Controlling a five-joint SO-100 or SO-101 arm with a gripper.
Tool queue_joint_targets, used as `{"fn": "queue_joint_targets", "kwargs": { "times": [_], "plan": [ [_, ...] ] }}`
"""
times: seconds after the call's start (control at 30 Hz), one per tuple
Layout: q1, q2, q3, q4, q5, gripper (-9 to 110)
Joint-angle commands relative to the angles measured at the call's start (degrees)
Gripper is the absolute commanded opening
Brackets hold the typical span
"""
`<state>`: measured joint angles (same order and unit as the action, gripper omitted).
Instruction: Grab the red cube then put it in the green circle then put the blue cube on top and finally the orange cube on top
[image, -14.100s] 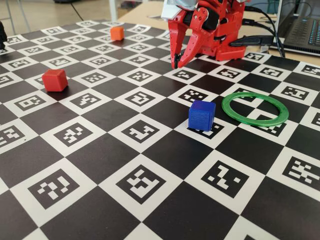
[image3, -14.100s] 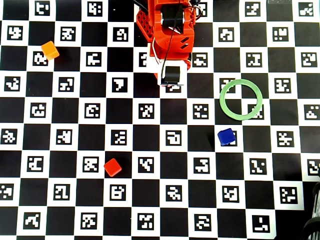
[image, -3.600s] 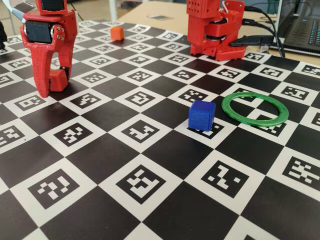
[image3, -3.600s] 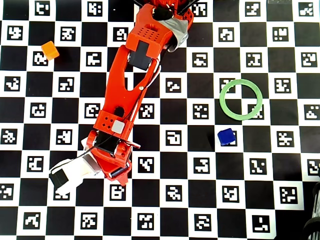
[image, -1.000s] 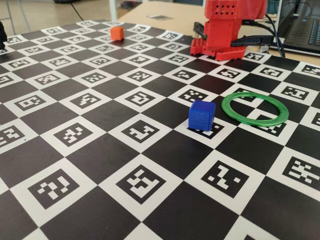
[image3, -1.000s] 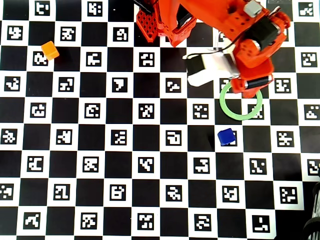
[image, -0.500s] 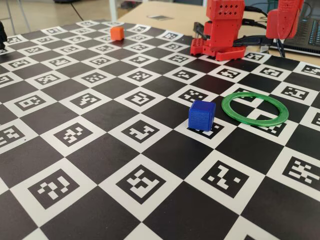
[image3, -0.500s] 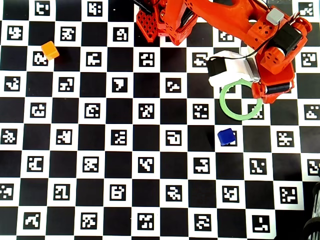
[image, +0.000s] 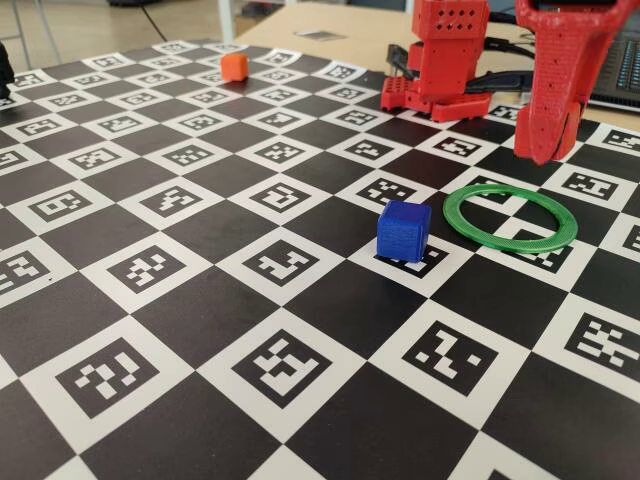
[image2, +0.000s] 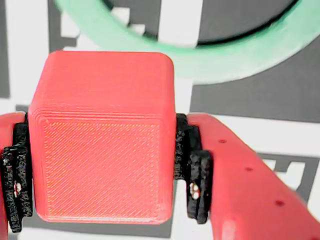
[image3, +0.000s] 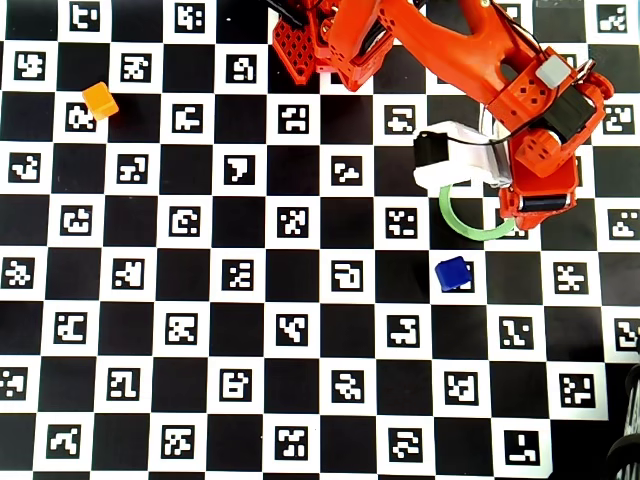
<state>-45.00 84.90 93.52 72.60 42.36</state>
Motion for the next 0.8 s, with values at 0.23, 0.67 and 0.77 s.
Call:
{"fn": "queue_joint_targets", "kwargs": {
  "times": [0.23, 0.67, 0.77],
  "plan": [
    [0.6, 2.2, 4.2, -6.1, -0.4, 4],
    [1.1, 2.1, 10.6, -10.2, -0.9, 4],
    [1.1, 1.4, 12.0, -11.3, -0.9, 4]
  ]
}}
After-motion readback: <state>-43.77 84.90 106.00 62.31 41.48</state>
